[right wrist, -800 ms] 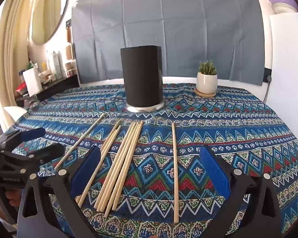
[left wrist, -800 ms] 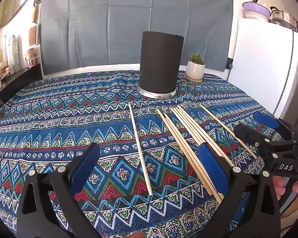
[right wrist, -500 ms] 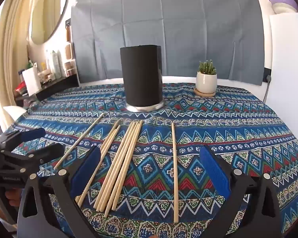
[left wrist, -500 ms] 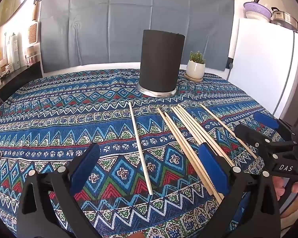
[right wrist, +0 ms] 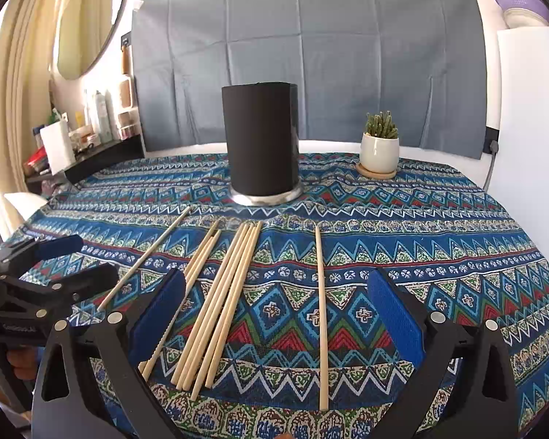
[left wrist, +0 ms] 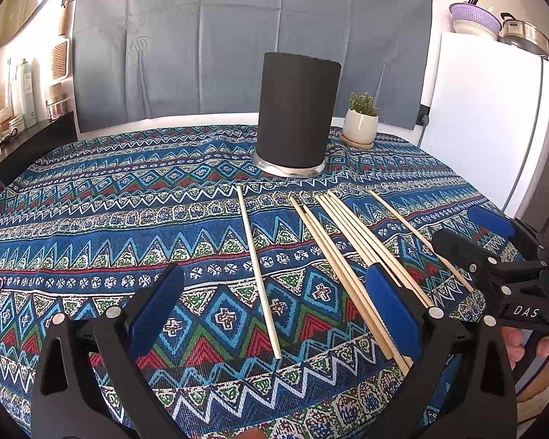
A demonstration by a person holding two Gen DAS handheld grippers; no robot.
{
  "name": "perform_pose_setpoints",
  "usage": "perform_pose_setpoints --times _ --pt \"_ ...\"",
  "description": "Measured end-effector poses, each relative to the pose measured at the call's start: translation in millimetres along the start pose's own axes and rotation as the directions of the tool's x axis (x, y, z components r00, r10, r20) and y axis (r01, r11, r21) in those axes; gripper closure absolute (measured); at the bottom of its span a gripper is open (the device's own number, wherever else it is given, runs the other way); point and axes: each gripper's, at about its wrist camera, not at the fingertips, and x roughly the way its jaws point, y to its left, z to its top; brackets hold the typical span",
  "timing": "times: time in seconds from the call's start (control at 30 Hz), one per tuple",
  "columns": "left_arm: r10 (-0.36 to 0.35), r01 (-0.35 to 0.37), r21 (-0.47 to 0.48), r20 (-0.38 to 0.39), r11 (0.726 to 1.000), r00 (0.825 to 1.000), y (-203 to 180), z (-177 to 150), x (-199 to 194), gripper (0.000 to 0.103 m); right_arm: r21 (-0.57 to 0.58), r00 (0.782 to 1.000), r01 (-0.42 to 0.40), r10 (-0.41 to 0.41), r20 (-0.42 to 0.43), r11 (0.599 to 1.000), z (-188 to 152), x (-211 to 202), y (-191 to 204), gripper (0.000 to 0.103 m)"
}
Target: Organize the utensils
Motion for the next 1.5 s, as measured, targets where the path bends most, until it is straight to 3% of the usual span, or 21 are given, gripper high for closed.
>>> perform_pose_setpoints --times 1.5 --pt "-0.01 0.009 -0.021 -0.03 1.0 1.0 8.2 0.4 6.1 0.006 -0.008 1.0 0.001 -0.001 -0.027 1.0 1.2 4.4 -0.2 0.008"
